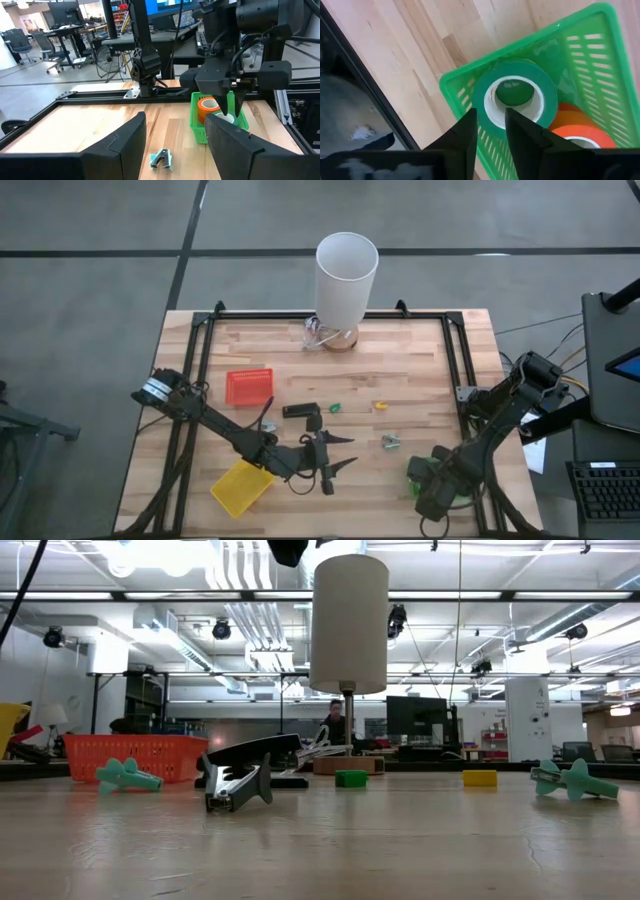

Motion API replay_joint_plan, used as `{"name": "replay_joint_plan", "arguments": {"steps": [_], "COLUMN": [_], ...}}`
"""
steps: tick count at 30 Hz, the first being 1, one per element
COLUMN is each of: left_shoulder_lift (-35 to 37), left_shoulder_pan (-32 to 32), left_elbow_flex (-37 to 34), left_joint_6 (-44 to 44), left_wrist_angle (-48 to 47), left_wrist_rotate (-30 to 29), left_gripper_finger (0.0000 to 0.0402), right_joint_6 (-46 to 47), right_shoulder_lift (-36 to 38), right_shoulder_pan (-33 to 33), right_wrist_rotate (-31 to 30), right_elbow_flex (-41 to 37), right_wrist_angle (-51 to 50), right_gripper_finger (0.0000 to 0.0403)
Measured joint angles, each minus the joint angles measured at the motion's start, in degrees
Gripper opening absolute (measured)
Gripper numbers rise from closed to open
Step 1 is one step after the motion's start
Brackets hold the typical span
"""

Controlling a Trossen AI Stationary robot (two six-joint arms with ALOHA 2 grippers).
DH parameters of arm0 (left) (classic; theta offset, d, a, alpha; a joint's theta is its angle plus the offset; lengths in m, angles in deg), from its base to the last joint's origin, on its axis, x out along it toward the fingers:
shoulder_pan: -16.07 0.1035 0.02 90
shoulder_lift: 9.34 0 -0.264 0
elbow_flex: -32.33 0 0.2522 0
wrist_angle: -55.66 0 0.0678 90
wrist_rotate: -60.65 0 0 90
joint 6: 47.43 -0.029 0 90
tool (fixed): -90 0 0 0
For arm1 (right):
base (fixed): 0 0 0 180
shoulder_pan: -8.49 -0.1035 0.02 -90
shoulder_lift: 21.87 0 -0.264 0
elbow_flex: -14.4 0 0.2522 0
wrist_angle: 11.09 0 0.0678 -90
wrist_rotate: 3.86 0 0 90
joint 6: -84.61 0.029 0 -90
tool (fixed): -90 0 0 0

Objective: Pick and place Stapler, Stapler remover, tape
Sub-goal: Put the black staple remover into the orange bin

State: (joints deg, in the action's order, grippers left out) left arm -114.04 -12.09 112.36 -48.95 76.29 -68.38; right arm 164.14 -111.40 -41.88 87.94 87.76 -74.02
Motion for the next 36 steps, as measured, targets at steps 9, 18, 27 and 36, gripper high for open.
{"name": "replay_joint_plan", "arguments": {"steps": [9,18,27,36], "left_shoulder_lift": [0.01,0.02,1.99,5.07], "left_shoulder_pan": [0.04,0.0,0.74,1.12], "left_elbow_flex": [0.0,0.02,0.02,0.02], "left_joint_6": [0.1,5.53,18.25,33.58], "left_wrist_angle": [-0.55,-3.91,-15.3,-33.15], "left_wrist_rotate": [-0.02,-0.04,-0.04,0.06], "left_gripper_finger": [0.0204,0.0204,0.0199,0.0199], "right_joint_6": [-0.23,-5.73,-11.05,-20.61], "right_shoulder_lift": [2.58,4.83,4.91,4.91], "right_shoulder_pan": [0.72,0.65,1.04,2.7], "right_wrist_rotate": [-1.08,-14.76,-26.28,-37.46], "right_elbow_flex": [0.06,0.07,0.07,0.07], "right_wrist_angle": [-0.11,0.22,1.31,7.94], "right_gripper_finger": [0.0138,0.0122,0.0105,0.0093]}}
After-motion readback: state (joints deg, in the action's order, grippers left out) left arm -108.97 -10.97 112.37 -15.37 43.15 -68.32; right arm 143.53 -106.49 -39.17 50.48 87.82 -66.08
